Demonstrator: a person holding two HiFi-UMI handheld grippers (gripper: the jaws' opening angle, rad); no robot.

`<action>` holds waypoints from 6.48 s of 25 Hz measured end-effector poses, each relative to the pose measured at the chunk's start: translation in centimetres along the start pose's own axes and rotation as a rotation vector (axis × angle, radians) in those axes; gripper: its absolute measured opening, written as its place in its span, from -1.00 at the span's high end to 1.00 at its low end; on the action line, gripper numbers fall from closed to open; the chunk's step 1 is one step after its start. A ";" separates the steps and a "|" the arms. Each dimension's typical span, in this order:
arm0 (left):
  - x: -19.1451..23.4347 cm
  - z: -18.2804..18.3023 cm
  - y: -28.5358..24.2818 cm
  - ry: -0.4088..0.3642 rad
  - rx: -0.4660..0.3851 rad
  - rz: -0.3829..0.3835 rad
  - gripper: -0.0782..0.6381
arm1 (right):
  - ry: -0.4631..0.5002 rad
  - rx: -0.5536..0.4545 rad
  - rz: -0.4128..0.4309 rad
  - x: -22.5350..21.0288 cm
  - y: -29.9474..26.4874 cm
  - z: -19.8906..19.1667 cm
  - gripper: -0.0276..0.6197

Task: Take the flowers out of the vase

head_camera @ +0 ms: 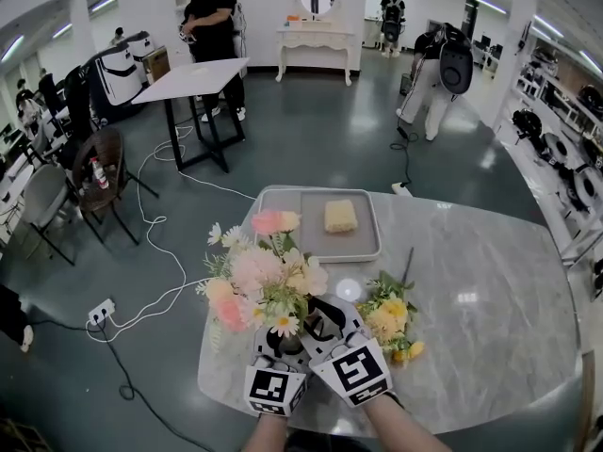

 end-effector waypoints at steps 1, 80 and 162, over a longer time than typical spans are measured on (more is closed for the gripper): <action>0.0 0.0 -0.1 0.001 -0.001 0.000 0.11 | 0.001 0.005 -0.002 -0.1 -0.1 -0.1 0.46; -1.8 4.6 4.6 0.037 0.055 -0.043 0.74 | -0.024 -0.198 0.003 -0.7 4.4 7.4 0.74; 1.0 11.2 12.2 -0.010 0.031 -0.127 0.74 | -0.127 -0.256 -0.109 4.0 11.2 10.0 0.74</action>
Point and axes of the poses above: the fingertips, and each gripper's own axes: y backward along the fingers, x to its left, z out of its top, the point moved 10 cm from there along y, backward along the fingers, and after that the axes turned 11 degrees about z, right-handed, at the moved point
